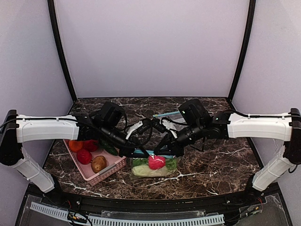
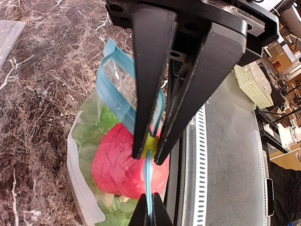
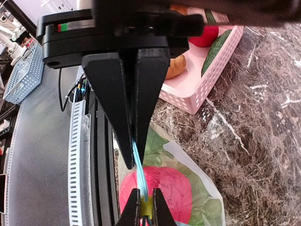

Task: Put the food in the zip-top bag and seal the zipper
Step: Zip the zipper on the zipper food storage bag.

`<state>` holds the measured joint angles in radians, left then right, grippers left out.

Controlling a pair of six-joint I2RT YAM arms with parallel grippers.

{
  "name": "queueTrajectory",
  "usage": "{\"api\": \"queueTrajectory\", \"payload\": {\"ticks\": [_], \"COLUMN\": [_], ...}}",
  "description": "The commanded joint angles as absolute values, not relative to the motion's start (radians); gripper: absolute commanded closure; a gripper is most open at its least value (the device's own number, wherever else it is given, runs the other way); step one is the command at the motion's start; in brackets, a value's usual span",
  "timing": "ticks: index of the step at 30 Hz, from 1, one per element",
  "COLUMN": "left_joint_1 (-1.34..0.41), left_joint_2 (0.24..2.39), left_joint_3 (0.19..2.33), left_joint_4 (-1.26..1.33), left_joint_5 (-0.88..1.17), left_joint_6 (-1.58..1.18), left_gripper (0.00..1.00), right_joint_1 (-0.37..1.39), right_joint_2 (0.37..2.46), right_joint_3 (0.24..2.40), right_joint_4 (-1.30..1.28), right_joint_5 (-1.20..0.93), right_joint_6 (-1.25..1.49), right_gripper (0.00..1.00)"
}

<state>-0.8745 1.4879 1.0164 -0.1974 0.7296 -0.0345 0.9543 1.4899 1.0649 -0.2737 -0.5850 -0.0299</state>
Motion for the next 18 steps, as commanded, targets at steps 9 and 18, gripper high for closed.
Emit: {"api": "queueTrajectory", "payload": {"ticks": [9,18], "left_joint_1": [-0.824,-0.806], "left_joint_2": [1.407,1.375], "left_joint_3": [1.043,1.046], "left_joint_4": [-0.254,-0.285], "left_joint_5": [0.632,0.556], "left_joint_6": [0.026,0.051], "left_gripper": [0.99,0.99], "right_joint_1": [0.948,0.948], "right_joint_2": [1.458,1.424], "right_joint_3": [1.097,1.097], "right_joint_4": [-0.386,-0.466], "right_joint_5": [-0.517,-0.458], "right_joint_6": [-0.038,-0.037], "right_gripper": [1.00,1.00]}}
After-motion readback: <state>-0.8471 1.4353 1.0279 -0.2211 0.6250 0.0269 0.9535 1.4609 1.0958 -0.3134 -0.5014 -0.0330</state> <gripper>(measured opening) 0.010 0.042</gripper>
